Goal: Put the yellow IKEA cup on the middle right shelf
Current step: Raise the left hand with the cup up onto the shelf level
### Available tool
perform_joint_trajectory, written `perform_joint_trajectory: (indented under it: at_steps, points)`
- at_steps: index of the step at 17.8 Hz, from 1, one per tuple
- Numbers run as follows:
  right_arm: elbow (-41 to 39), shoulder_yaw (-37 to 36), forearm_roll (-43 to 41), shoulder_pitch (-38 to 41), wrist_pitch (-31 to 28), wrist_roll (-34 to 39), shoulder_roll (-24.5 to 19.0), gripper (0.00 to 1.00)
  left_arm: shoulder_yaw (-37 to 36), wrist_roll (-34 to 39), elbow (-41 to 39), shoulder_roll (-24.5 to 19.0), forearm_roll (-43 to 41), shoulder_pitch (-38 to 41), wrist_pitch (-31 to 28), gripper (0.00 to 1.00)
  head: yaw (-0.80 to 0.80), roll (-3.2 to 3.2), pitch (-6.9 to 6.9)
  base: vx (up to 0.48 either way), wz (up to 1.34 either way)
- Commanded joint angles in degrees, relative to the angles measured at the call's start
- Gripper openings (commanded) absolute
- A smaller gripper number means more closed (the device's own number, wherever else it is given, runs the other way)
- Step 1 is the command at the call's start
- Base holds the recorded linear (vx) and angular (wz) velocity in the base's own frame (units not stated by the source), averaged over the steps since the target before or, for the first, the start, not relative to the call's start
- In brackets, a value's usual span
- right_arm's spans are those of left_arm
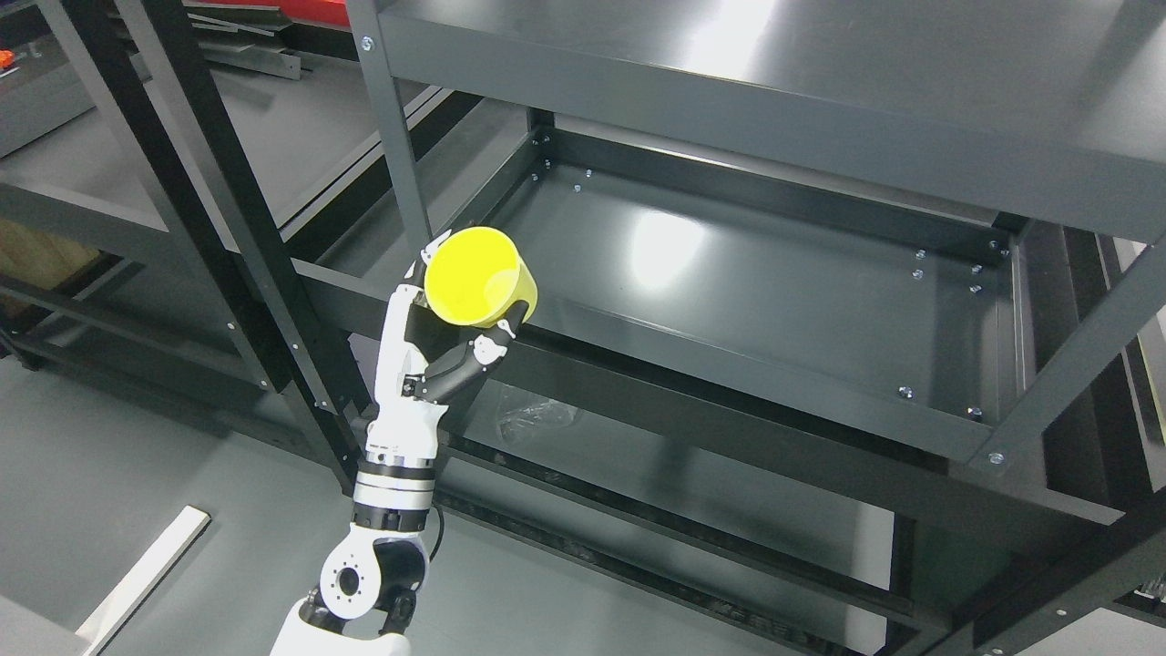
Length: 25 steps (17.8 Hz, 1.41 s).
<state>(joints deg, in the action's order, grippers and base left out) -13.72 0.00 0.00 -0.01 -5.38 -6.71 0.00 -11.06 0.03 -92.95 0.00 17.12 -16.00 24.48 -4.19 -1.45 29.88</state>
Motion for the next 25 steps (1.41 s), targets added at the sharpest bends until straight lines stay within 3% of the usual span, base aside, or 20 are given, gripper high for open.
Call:
perform_joint_trajectory:
  at_steps: [1,8,15,20,25]
  points:
    - [0.01,0.97,-1.41,0.80,0.02,0.03,1.00,0.99,-5.38,-0.03,-2.68,-1.00,-0.07,-1.40,2.93,0.01,0.00,0.00,0.00,0.017,-0.10]
    - [0.00,0.97,-1.41,0.80,0.02,0.03,1.00,0.99,-9.50,-0.03,-5.05,-1.00,-0.07,-5.96,12.77,0.01,0.00,0.00,0.00,0.026,0.05]
    - [0.01,0.97,-1.41,0.80,0.02,0.03,1.00,0.99,-13.98,0.15,-6.63,-1.00,-0.07,-22.91,12.61,0.01,0.00,0.00,0.00,0.056,-0.06]
    - [0.01,0.97,-1.41,0.80,0.02,0.03,1.00,0.99,-16.71,3.39,-6.55,-1.00,0.10,-30.31,9.28,0.01,0.00,0.00,-0.01,0.102,-0.08]
    - [0.01,0.97,-1.41,0.80,0.02,0.03,1.00,0.99,-17.24,13.14,-6.28,-1.00,2.90,-35.05,-0.38,0.00,0.00,0.00,-0.01,0.170,-0.03]
